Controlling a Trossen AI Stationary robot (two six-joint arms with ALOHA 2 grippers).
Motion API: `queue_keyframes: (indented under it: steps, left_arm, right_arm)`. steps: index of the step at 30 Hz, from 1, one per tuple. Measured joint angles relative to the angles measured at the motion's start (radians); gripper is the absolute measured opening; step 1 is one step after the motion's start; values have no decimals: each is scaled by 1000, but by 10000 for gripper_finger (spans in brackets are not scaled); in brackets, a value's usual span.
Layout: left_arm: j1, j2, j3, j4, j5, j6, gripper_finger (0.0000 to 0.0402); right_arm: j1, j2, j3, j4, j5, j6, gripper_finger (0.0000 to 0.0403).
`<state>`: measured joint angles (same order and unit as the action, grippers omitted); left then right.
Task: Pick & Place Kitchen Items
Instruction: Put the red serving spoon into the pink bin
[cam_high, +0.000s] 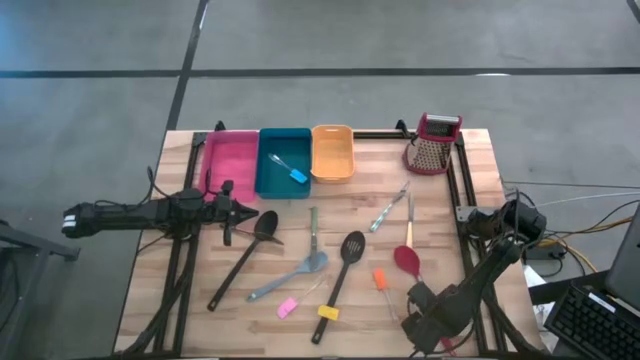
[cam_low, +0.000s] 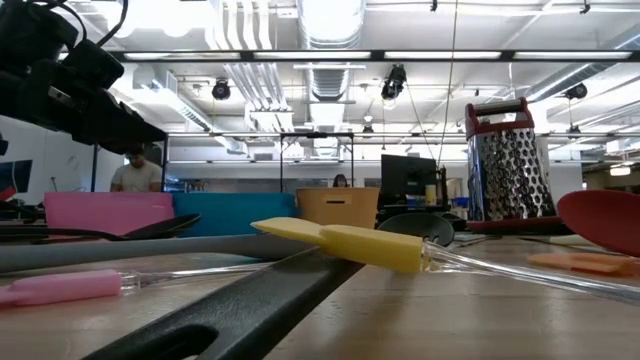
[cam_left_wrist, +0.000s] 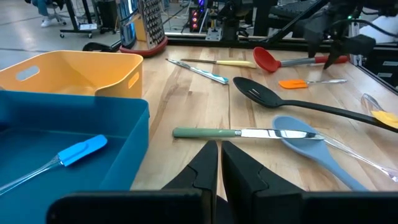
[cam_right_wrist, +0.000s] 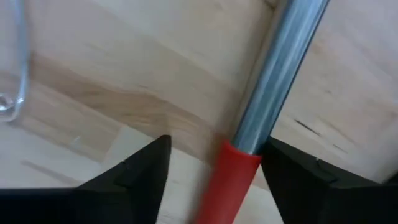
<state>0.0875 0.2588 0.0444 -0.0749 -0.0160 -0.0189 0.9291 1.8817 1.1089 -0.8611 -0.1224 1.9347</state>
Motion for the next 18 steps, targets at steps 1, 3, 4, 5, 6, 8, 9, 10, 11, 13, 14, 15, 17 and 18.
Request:
queue_keyframes:
  steps: [1,3,4,5,6,8,9,10,11,13,14,15,17,18]
  left_arm:
    - [0,0,0,0,-1,0,23]
    - [0,0,0,0,0,0,23]
    - [0,0,0,0,0,0,23]
    - [0,0,0,0,0,0,23]
    - [0,0,0,0,-1,0,23]
    - [0,0,0,0,-1,0,23]
    - [0,0,0,0,0,0,23]
    - [0,0,0,0,-1,0,23]
    - [0,0,0,0,-1,0,23]
    - [0,0,0,0,0,0,23]
    - [0,0,0,0,-1,0,23]
    - [0,0,0,0,0,0,23]
    - [0,0,0,0,0,0,23]
    - [0,0,0,0,0,0,23]
  right_arm:
    - [0,1,-13,16,1,-4,219]
    - [0,0,-31,38,6,1,188]
    - [0,-3,-40,47,7,8,170]
    - [-2,-3,-45,54,8,12,151]
    - [-2,-8,-50,59,14,15,129]
    - [-1,-10,-53,57,33,18,84]
    - [0,-11,-53,52,43,31,62]
    - [0,-15,-54,46,55,46,51]
    - [0,-16,-53,39,68,55,51]
    - [6,-18,-39,1,108,71,51]
    - [10,-22,-33,-25,127,71,51]
    - [15,-25,-24,-62,148,69,50]
    - [24,-31,3,-135,202,67,50]
    - [28,-32,18,-195,230,70,49]
